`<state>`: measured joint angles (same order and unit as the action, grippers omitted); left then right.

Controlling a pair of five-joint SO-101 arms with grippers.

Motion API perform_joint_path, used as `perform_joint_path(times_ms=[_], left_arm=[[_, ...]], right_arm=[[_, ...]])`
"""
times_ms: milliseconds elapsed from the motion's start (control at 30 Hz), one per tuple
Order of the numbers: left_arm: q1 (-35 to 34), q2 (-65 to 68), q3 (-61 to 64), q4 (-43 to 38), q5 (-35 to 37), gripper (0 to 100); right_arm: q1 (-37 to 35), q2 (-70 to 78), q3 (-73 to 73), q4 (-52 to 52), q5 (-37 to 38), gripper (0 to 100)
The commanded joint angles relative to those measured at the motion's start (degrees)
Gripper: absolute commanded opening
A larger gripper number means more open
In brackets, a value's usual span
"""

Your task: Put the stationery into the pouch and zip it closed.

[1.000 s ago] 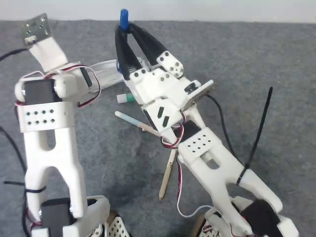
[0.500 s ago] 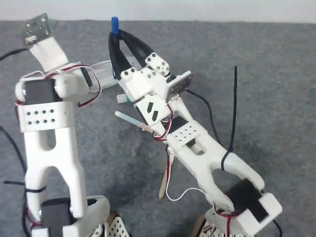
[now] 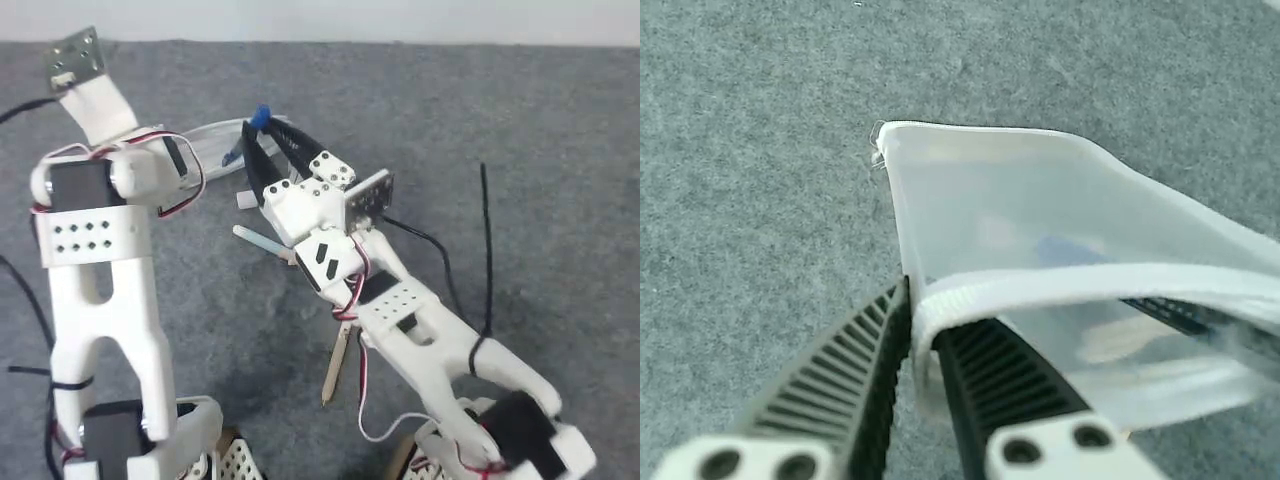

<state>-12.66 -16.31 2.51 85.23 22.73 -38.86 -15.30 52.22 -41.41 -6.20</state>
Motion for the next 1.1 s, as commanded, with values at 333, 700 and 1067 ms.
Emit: perform_joint_path(times_ms=[333, 700, 1067], left_arm=[[-0.4, 0.3, 2.9, -3.9, 0.8, 1], [-0.4, 0.2, 2.9, -3.7, 0.8, 1], [-0.4, 0.4, 2.9, -3.7, 0.8, 1]], right_arm=[[0.4, -9.4, -0.5, 17.7, -0.1, 0.7], [-1.6, -17.1, -0.6, 34.9, -0.3, 19.9], [-3.3, -26.9, -0.9, 52.4, -0.3, 19.9]])
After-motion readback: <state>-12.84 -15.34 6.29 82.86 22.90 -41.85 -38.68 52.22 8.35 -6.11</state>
